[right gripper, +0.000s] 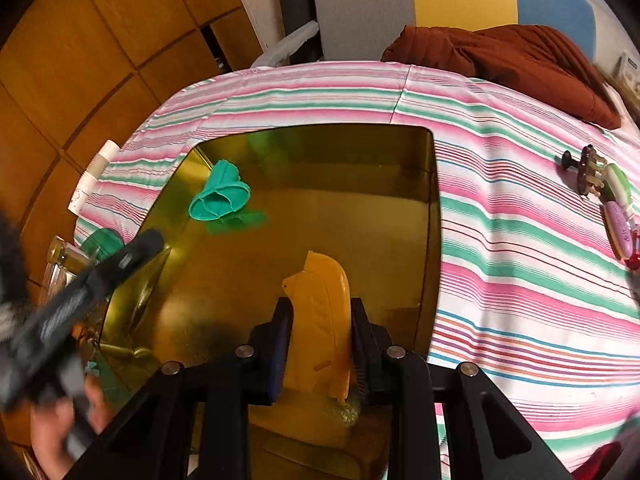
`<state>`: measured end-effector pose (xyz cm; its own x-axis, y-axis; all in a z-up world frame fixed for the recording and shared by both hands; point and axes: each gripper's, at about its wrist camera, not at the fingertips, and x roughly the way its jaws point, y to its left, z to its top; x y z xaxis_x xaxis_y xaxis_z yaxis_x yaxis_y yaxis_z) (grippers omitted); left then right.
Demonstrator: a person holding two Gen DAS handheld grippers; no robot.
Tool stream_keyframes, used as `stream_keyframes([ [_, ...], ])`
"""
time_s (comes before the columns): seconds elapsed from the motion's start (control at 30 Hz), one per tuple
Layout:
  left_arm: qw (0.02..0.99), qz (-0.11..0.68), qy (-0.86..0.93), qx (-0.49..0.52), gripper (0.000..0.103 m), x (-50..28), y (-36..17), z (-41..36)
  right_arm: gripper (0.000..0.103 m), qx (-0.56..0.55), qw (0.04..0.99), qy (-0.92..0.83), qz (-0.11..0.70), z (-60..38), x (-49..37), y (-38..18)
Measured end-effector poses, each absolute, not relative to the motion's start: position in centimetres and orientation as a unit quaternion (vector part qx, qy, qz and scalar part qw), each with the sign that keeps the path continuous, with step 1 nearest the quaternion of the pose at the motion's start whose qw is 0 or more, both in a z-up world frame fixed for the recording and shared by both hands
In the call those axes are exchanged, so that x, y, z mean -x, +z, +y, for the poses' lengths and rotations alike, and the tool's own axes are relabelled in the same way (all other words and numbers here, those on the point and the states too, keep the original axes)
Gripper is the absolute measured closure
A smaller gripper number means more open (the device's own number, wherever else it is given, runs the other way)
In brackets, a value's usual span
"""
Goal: Organize rigid objects
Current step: 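Drop the teal stand into the gold tray with the left tool while the right tool carries the orange piece, then lower the orange piece into the gold tray and open the right tool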
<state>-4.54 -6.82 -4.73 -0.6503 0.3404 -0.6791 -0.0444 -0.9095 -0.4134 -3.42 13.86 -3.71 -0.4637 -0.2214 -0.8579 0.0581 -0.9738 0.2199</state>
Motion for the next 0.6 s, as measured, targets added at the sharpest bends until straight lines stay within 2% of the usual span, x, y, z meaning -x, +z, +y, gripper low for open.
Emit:
stream_keyframes([
  [0.13,0.099,-0.178,0.903,0.380,0.052,2.9,-3.9,-6.7,0.075,-0.513,0.084,-0.852,-0.063,13.1,4.2,-4.0],
  [0.6,0.101,-0.155,0.903,0.387,0.052,-0.3,-4.6,-5.9,0.075,-0.544,0.079,-0.833,-0.064,12.0,10.0,-5.9],
])
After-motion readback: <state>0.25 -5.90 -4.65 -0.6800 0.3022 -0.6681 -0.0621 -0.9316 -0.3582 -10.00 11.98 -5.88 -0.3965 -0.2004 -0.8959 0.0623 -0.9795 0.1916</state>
